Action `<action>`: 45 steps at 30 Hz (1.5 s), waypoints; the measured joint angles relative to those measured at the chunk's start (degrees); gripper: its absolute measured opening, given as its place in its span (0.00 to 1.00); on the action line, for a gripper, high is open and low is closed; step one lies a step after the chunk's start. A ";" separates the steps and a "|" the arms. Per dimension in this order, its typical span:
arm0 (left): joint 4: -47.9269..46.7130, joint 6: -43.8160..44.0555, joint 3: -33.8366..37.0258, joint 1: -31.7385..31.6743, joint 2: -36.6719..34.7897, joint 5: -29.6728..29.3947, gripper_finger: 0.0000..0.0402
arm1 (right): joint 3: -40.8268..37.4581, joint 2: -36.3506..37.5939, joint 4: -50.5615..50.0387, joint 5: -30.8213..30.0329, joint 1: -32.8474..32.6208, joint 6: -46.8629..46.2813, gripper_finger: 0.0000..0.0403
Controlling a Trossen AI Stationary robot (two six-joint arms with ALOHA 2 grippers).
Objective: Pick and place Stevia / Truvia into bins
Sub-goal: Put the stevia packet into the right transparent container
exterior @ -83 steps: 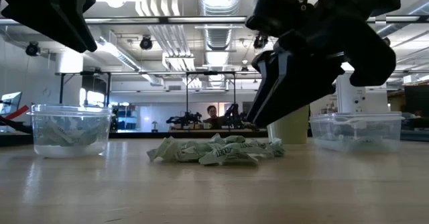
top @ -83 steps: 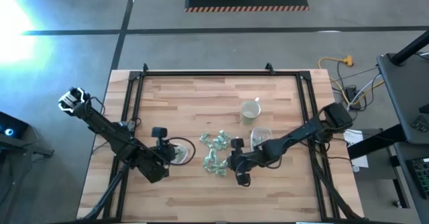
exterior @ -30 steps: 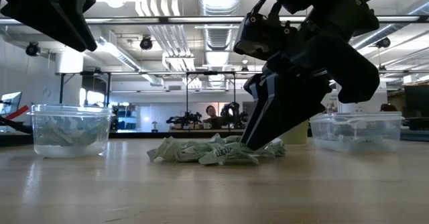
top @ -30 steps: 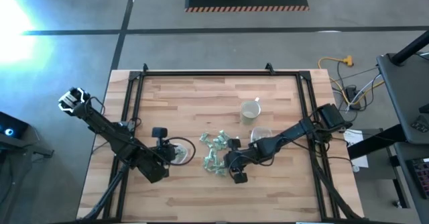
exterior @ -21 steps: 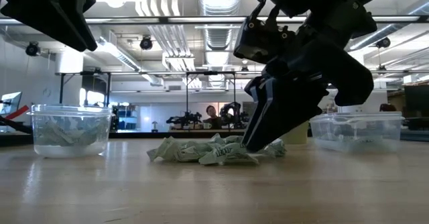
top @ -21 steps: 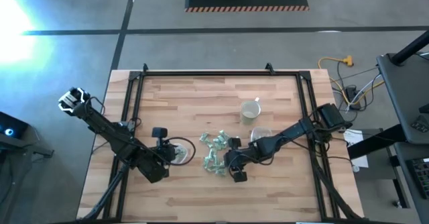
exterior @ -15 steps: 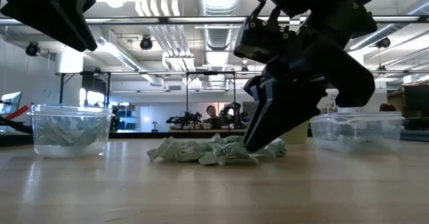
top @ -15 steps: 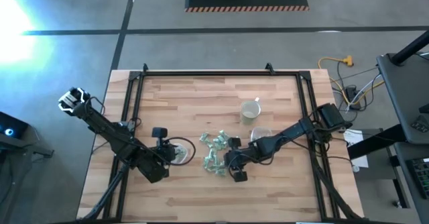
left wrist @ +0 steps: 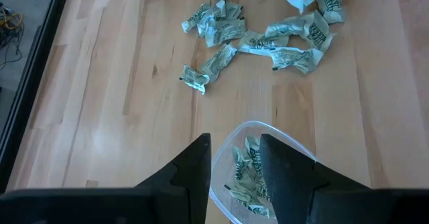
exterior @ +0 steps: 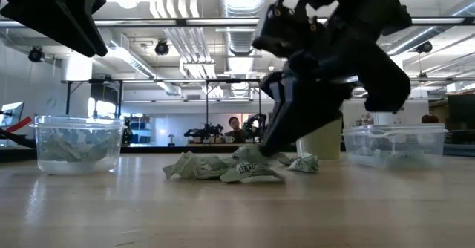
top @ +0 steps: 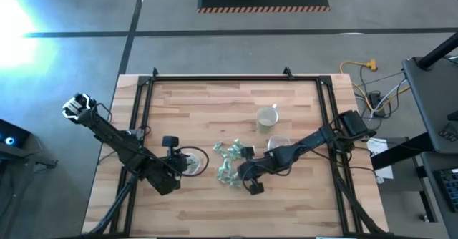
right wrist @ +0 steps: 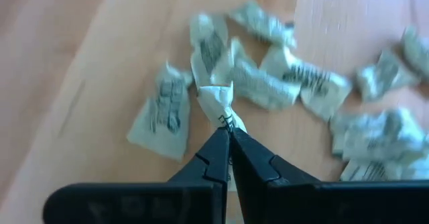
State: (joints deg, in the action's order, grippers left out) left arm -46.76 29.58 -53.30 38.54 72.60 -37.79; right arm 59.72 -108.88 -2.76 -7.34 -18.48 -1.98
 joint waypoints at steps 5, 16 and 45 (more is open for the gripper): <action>0.00 0.00 0.00 0.00 0.00 0.01 0.28 | 2.82 0.45 -2.08 -0.10 -0.42 2.37 0.02; -0.02 0.00 0.00 0.00 0.00 0.01 0.28 | 13.20 0.79 -35.09 -8.33 -1.62 -11.53 0.02; 0.42 -0.02 0.00 0.00 0.02 -0.01 0.28 | 8.48 7.25 -65.71 -24.36 -9.81 -45.40 0.02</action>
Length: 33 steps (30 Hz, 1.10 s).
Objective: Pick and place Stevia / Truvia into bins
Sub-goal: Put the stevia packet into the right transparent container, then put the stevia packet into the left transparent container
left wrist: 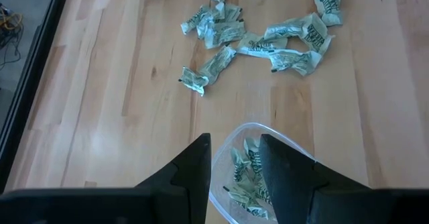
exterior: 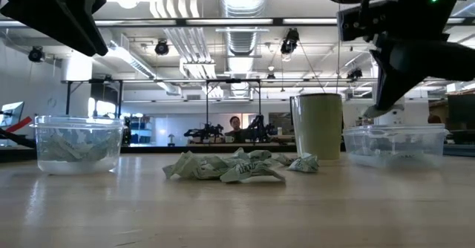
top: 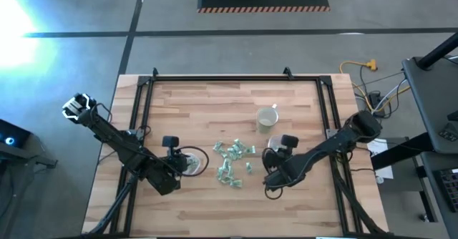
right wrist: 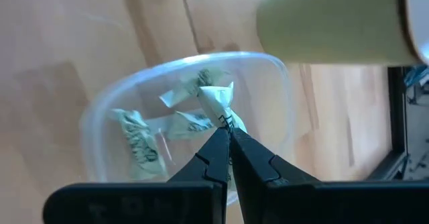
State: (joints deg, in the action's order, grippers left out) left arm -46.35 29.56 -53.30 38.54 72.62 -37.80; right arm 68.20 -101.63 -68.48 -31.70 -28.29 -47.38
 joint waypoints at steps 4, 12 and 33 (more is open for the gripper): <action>0.03 0.00 0.04 0.01 0.00 -0.01 0.28 | -1.76 0.81 0.29 0.02 0.25 -1.74 0.02; 0.40 -0.03 0.07 0.00 0.00 -0.01 0.28 | -4.52 1.95 0.33 0.04 0.19 -6.63 0.03; 13.48 -13.55 0.20 -0.35 1.86 -2.39 0.28 | 1.32 2.21 0.39 -3.64 -0.03 -2.38 0.25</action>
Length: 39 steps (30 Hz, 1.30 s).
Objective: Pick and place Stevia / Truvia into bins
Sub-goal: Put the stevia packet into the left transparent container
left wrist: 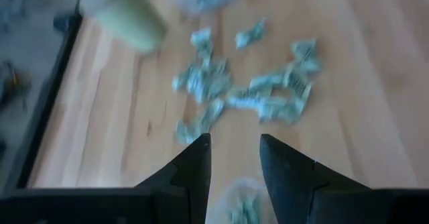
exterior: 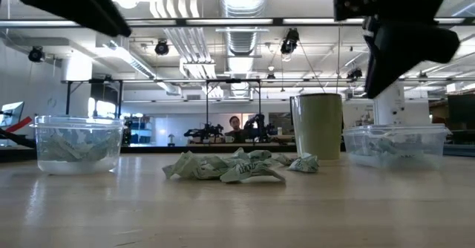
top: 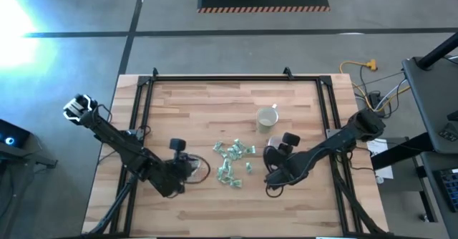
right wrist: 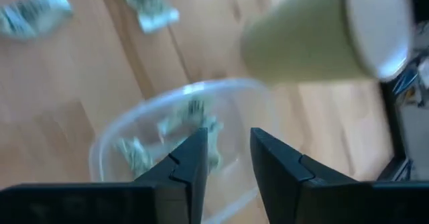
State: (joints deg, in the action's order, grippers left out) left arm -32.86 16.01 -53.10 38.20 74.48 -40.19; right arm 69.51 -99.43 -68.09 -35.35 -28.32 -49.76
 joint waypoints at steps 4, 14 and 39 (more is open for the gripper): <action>6.99 -8.74 -0.10 -0.85 3.33 -0.30 0.28 | 1.62 0.03 1.25 -4.15 -0.70 1.31 0.23; 6.91 -13.11 -2.60 -15.16 12.40 9.59 0.28 | 1.53 0.03 15.01 -5.14 -1.20 15.99 0.19; 14.52 -25.91 -2.47 -27.80 23.28 22.45 0.28 | 1.29 0.01 18.97 -4.64 -2.19 20.44 0.16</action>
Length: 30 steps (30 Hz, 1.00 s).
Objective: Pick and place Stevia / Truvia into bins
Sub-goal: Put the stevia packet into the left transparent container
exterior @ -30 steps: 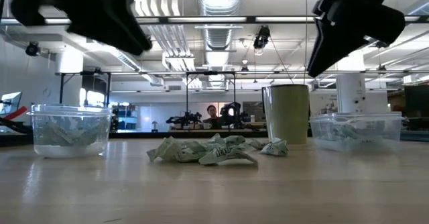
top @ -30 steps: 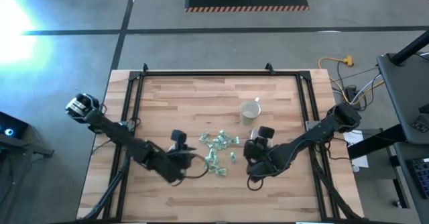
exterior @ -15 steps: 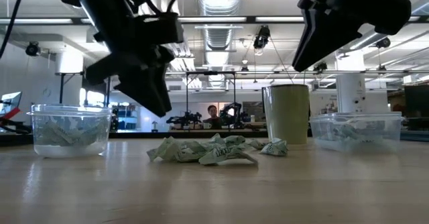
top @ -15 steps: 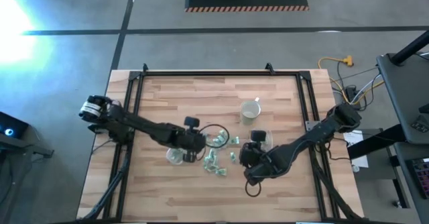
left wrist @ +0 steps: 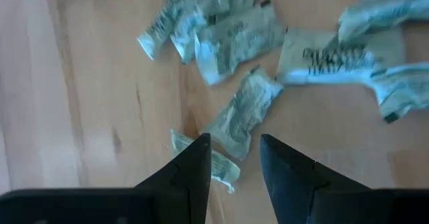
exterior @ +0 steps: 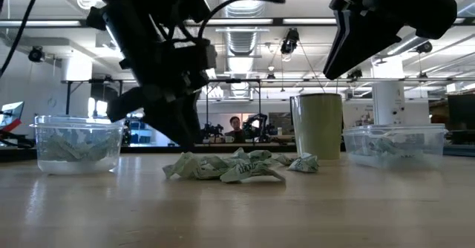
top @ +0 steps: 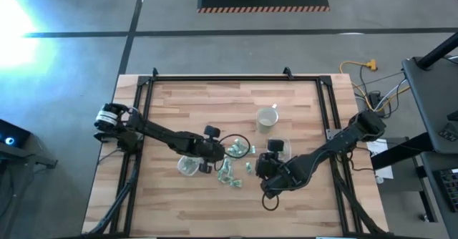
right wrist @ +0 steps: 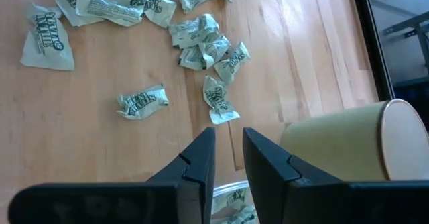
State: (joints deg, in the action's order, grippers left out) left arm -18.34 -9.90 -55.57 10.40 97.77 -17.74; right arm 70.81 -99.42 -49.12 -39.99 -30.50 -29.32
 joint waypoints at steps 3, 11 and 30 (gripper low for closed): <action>-0.32 -0.05 0.01 -0.46 0.96 0.11 0.28 | -0.02 0.00 0.04 0.00 0.00 -0.02 0.16; -0.19 -0.10 0.22 -1.84 2.09 0.06 0.28 | -0.17 -0.02 0.11 0.04 0.00 -0.18 0.16; -0.41 0.08 0.58 -3.33 2.04 -0.09 0.04 | -0.20 -0.02 0.19 0.04 0.00 -0.22 0.15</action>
State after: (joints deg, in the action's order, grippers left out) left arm -18.75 -9.82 -54.99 7.07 99.81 -17.82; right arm 70.61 -99.44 -48.93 -39.94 -30.50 -29.54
